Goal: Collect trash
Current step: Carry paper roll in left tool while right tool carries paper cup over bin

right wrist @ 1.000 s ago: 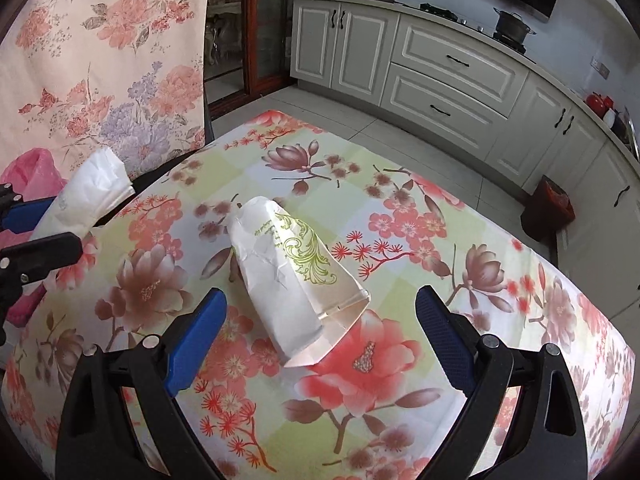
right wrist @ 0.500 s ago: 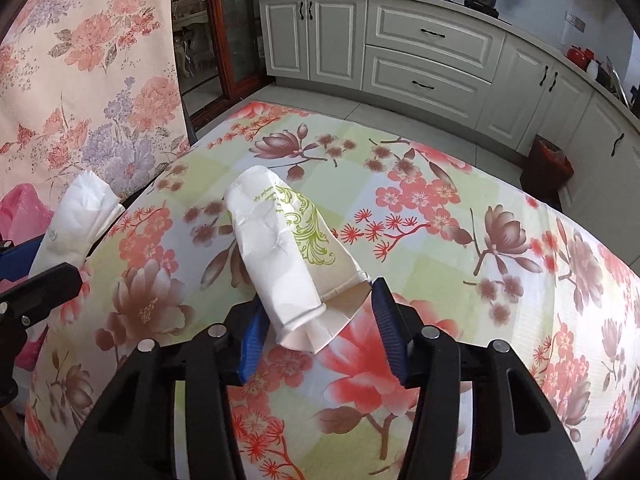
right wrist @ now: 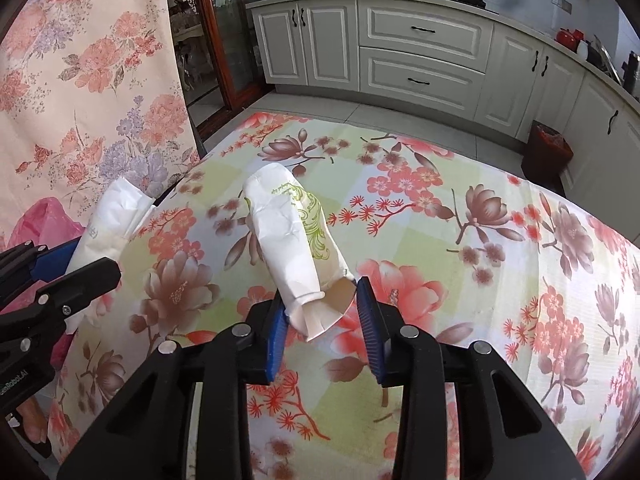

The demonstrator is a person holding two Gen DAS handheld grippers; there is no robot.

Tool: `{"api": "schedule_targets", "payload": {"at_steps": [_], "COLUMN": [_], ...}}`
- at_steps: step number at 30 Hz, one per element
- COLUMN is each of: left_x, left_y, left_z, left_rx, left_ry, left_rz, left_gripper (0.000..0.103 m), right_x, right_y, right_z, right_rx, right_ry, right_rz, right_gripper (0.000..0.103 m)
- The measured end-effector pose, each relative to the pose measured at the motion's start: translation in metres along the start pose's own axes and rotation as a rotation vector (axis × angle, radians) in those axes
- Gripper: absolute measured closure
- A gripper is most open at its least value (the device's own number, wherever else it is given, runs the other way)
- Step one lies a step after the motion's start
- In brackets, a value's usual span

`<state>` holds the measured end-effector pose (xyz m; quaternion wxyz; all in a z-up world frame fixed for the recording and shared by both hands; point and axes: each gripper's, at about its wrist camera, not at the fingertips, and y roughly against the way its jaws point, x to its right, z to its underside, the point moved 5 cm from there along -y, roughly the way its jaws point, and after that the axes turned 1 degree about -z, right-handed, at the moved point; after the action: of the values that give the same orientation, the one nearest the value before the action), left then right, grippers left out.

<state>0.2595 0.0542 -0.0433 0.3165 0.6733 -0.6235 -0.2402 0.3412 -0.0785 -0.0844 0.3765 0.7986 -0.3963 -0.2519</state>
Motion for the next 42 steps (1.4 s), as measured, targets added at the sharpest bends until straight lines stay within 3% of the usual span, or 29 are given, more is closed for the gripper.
{"api": "schedule_targets", "payload": {"at_steps": [10, 18, 31, 42], "left_x": [0.008, -0.02, -0.118, -0.188], "left_y": [0.035, 0.088, 0.193, 0.229], "left_z": [0.008, 0.016, 0.04, 0.069], "left_rx": [0.042, 0.109, 0.212, 0.226], "left_ry": [0.013, 0.072, 0.165, 0.257], "left_rz": [0.021, -0.023, -0.204, -0.305], "left_gripper": [0.069, 0.069, 0.069, 0.069], "right_x": [0.016, -0.003, -0.103, -0.207], "right_y": [0.065, 0.112, 0.151, 0.149], "right_z": [0.027, 0.041, 0.026, 0.002], "right_rx": [0.092, 0.159, 0.239, 0.244], "right_ry": [-0.093, -0.105, -0.027, 0.1], "right_rz": [0.031, 0.012, -0.092, -0.186], "right_gripper": [0.069, 0.068, 0.068, 0.068]}}
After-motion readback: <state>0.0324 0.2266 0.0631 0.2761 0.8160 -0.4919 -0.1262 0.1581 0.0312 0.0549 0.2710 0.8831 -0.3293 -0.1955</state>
